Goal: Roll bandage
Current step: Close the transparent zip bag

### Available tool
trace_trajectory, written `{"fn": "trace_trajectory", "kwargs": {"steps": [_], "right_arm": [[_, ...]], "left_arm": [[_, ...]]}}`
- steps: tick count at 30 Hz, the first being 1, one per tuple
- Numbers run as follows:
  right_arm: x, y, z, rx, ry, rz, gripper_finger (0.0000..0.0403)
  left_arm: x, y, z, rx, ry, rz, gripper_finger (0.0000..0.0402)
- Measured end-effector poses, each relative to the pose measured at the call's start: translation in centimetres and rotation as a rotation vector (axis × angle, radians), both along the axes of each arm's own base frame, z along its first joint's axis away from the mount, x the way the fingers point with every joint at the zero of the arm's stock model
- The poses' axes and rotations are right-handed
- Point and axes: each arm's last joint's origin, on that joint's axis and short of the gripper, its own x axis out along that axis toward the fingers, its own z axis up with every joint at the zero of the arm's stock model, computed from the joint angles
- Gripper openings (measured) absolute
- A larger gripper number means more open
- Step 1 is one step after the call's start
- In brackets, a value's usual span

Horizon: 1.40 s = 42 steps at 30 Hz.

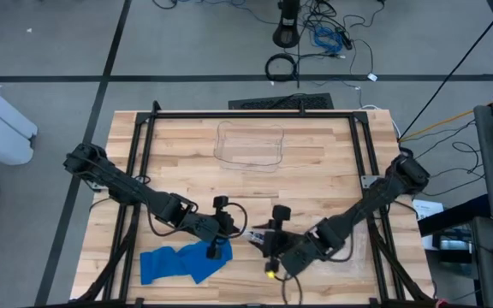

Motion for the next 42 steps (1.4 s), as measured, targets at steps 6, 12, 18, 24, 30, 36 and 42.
{"fn": "trace_trajectory", "kwargs": {"steps": [6, 12, 18, 24, 30, 36, 42], "right_arm": [[1.6, -1.8, -0.8, 0.046, 0.059, 0.059, 0.0159], [2.9, -2.4, -2.2, 0.071, 0.097, 0.115, 0.0147], [3.4, -3.0, -2.4, 0.069, 0.088, 0.095, 0.0128], [3.4, -3.0, -2.4, 0.05, 0.092, 0.107, 0.0063], [3.3, -2.8, -2.4, 0.035, 0.098, 0.119, 0.0012], [3.1, -2.7, -2.5, 0.041, 0.105, 0.116, 0.0006], [2.9, -2.5, -2.6, 0.037, 0.122, 0.11, 0.0006]], "left_arm": [[0.0, 0.0, 0.0, -0.009, 0.006, -0.012, 0.0], [0.0, 0.1, 0.0, -0.006, 0.006, -0.012, 0.0], [0.0, 0.1, 0.0, -0.008, 0.007, -0.011, 0.0], [0.0, 0.1, 0.0, 0.012, 0.006, -0.026, 0.0], [0.0, 0.1, 0.0, 0.013, 0.006, -0.027, 0.0], [0.0, 0.1, -0.1, 0.018, 0.016, -0.026, 0.0], [0.0, 0.2, -0.2, 0.021, 0.021, -0.023, 0.0]]}}
